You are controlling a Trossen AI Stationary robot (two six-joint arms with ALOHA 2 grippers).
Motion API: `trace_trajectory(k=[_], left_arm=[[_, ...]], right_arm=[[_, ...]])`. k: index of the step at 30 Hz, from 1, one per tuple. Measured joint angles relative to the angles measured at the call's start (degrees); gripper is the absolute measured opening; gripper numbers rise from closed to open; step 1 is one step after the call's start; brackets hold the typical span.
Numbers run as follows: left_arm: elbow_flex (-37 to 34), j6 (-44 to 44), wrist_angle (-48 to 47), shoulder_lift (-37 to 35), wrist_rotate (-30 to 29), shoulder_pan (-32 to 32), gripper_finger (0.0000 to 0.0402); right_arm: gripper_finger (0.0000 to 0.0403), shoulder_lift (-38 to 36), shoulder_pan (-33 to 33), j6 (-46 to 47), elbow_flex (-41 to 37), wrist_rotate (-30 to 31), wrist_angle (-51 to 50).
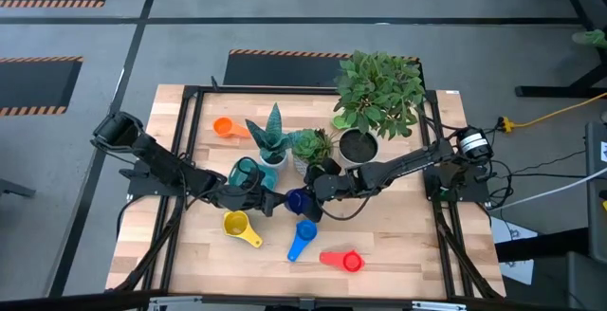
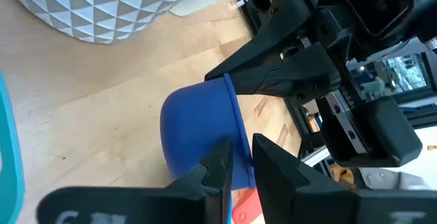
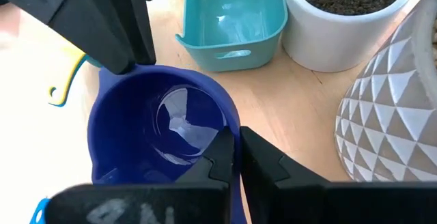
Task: Nest measuring cups in basket
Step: Stack the violet measuring cup into the yellow measuring cup
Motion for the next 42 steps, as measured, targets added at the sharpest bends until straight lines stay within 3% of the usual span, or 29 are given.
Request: trace_trajectory(k=[21,32,42], left_arm=[[0.0,0.0,0.0,0.0,2.29,0.02,0.0047],[-0.02,0.22,0.02,0.0,3.33,0.0,0.0079],[-0.07,0.26,-0.02,0.0,4.24,-0.02,0.0077]], right_arm=[[0.002,0.0,0.07,-0.07,0.0,1.85,0.13],[0.002,0.0,0.0,-0.02,0.0,2.14,0.13],[0.002,0.0,0.0,-0.04,0.0,2.34,0.17]])
